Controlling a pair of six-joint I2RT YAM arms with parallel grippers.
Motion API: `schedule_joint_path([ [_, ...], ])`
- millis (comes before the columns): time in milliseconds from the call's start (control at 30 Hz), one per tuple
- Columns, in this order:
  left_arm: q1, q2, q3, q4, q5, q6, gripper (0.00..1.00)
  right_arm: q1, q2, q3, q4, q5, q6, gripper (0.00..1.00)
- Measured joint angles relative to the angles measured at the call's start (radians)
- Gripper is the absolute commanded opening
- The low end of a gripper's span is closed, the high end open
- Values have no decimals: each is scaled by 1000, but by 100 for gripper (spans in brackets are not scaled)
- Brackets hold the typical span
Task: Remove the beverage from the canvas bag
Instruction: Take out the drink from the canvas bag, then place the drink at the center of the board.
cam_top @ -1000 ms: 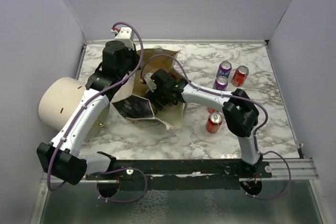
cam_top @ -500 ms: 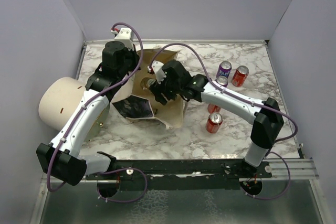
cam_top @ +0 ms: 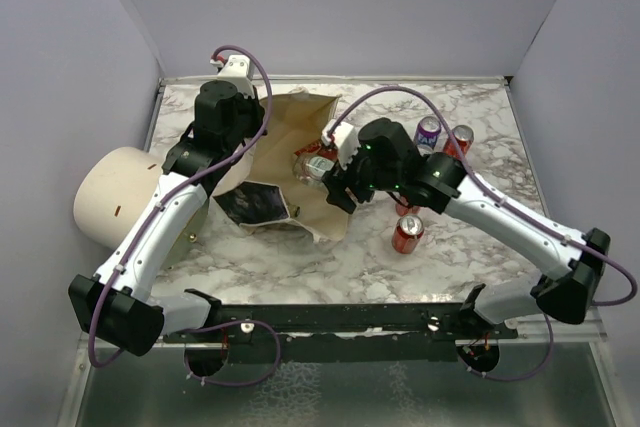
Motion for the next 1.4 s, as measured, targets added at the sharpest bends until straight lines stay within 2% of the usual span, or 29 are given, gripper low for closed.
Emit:
schedule_joint_path([
  [167, 0, -6, -5, 1, 0, 0, 0, 0, -116, 25, -84, 14, -6, 2],
  [300, 0, -9, -10, 1, -1, -2, 0, 0, -156, 105, -156, 93, -6, 2],
  [467, 0, -11, -13, 1, -1, -8, 0, 1, -168, 192, -193, 265, -8, 2],
  [733, 0, -26, -19, -1, -4, -14, 0, -3, -217, 192, -233, 661, -12, 2],
  [833, 0, -26, -19, -1, -4, -16, 0, -48, -208, 196, -246, 732, -11, 2],
  [1100, 0, -26, -19, -2, -4, -19, 0, -428, -8, 300, -384, 605, 50, 2],
  [1267, 0, -39, -32, -1, -4, -19, 0, -574, 97, 329, -518, 483, 72, 2],
  [1400, 0, -47, -35, -3, -2, -19, 0, -677, 98, 302, -570, 397, 84, 2],
])
